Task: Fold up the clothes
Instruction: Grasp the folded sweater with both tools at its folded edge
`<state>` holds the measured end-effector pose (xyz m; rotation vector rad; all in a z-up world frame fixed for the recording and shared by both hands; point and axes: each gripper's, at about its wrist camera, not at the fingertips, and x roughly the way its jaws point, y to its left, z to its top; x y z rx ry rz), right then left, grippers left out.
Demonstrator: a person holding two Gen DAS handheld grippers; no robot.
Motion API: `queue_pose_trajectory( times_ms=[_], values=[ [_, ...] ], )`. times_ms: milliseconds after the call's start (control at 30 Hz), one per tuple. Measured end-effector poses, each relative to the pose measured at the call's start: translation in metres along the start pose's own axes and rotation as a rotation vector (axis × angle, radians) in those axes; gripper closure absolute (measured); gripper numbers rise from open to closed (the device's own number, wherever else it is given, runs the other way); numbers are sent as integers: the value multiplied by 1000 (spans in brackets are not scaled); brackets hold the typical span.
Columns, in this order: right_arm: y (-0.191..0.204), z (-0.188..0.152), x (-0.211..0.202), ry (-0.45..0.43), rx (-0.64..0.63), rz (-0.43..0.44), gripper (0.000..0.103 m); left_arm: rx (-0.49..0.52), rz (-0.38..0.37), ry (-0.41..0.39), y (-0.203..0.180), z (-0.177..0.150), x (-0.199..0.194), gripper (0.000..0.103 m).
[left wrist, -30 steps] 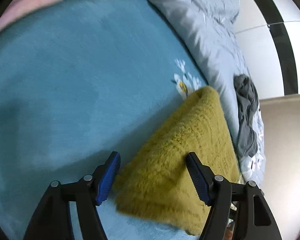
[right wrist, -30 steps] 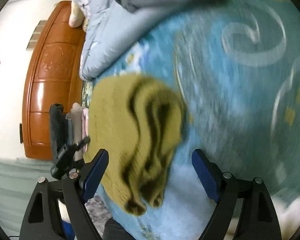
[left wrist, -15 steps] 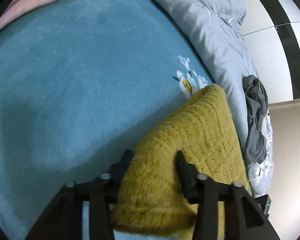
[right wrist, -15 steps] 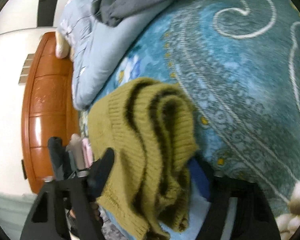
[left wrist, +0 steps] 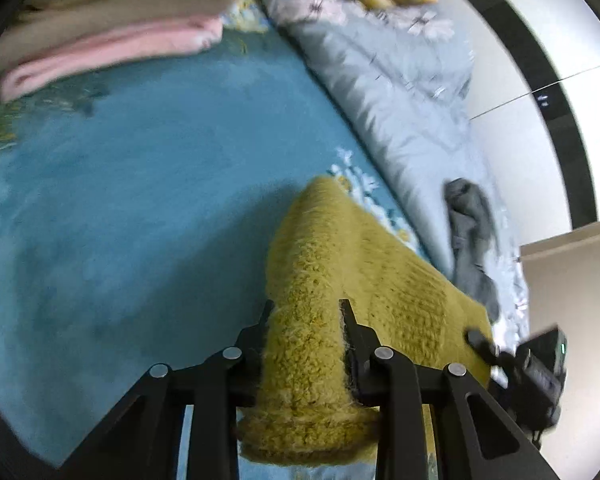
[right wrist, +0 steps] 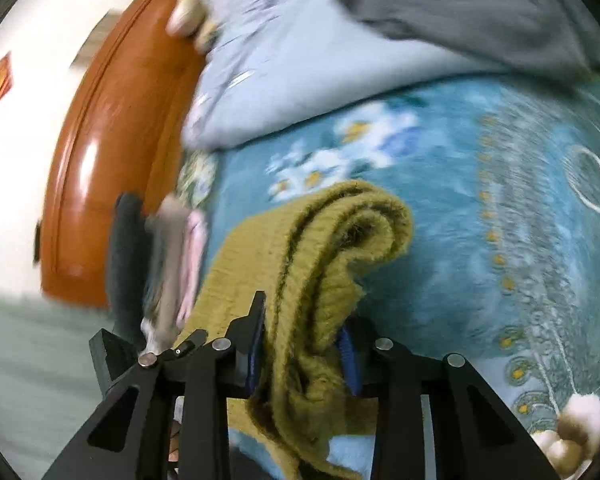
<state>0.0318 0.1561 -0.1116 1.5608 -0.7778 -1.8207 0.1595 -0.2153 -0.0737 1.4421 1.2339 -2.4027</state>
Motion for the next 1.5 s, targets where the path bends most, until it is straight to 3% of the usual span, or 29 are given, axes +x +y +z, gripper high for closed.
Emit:
queue_pose_trajectory(
  times_ms=[100,233,333,433,467,533,667,800,867,1100,1200,1500],
  values=[
    [21,-8,-14,35,-104,48,70,-36,-46,-26,17,-26,-24,73],
    [10,-19,-8,84,-162,17,70,-122,4,81,55,-52,10,72],
    [-17,-29,24,159,-115,-100,70,-197,16,132,81,-68,27,71],
    [-46,-40,33,143,-51,-134,68,-225,-19,132,87,-68,23,67],
    [-53,-40,32,131,-6,-108,67,-225,-20,123,87,-66,20,67],
    [-60,-39,31,128,56,-90,62,-211,-20,108,87,-65,18,65],
    [-55,-38,29,126,30,-91,51,-204,-21,104,87,-59,15,49],
    [-67,-49,14,80,68,-19,36,-168,-49,114,86,-47,18,34],
    [-74,-57,11,76,79,-14,36,-142,-53,139,81,-39,29,29],
    [-77,-70,19,54,139,6,36,-30,63,236,56,-30,75,29],
    [-67,-69,29,56,120,-6,34,32,107,241,47,-34,84,29],
    [-65,-68,40,49,111,-20,34,36,77,193,54,-40,80,31]
  ],
)
